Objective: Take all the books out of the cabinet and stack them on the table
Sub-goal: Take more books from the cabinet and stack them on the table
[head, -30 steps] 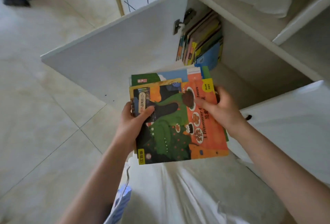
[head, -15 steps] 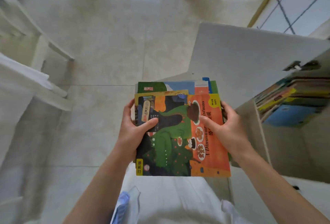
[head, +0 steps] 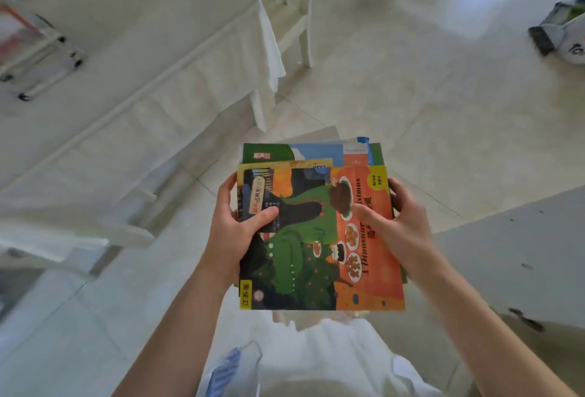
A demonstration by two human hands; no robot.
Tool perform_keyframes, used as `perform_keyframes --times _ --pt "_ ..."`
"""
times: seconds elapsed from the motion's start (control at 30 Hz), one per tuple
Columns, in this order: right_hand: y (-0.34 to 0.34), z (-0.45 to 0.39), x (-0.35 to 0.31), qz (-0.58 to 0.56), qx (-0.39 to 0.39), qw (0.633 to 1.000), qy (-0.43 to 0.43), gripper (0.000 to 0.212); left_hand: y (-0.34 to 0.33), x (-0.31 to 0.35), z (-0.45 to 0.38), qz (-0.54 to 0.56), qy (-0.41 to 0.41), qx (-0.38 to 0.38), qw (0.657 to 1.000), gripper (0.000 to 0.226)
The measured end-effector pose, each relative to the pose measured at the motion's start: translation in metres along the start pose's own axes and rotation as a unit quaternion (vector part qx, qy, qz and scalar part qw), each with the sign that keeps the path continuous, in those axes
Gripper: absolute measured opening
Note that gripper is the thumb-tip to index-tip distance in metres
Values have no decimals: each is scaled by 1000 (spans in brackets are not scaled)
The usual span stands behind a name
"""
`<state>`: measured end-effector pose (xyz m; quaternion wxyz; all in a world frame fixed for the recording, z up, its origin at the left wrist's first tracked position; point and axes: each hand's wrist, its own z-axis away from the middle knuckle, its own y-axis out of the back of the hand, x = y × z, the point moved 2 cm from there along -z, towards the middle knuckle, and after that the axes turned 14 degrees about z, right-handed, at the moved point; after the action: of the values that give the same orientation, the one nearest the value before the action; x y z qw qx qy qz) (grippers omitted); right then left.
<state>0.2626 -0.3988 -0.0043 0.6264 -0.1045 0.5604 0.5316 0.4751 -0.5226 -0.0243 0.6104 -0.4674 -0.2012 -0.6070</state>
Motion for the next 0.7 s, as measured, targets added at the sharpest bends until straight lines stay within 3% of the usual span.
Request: perform_keyframes --times 0.1,0.3,0.47,0.7 --pt "-57 -14 -34 4 -45 999 21 49 54 27 -5 24 -26 49 998 71" --pt "-144 -40 -89 41 -111 992 44 56 134 64 -16 53 -76 129 987 69" --pt "-186 -69 -117 62 -150 985 62 60 162 84 -35 74 -99 161 979 71" --pt "-231 -148 -170 52 -214 972 82 45 178 117 -101 87 -112 219 965 68"
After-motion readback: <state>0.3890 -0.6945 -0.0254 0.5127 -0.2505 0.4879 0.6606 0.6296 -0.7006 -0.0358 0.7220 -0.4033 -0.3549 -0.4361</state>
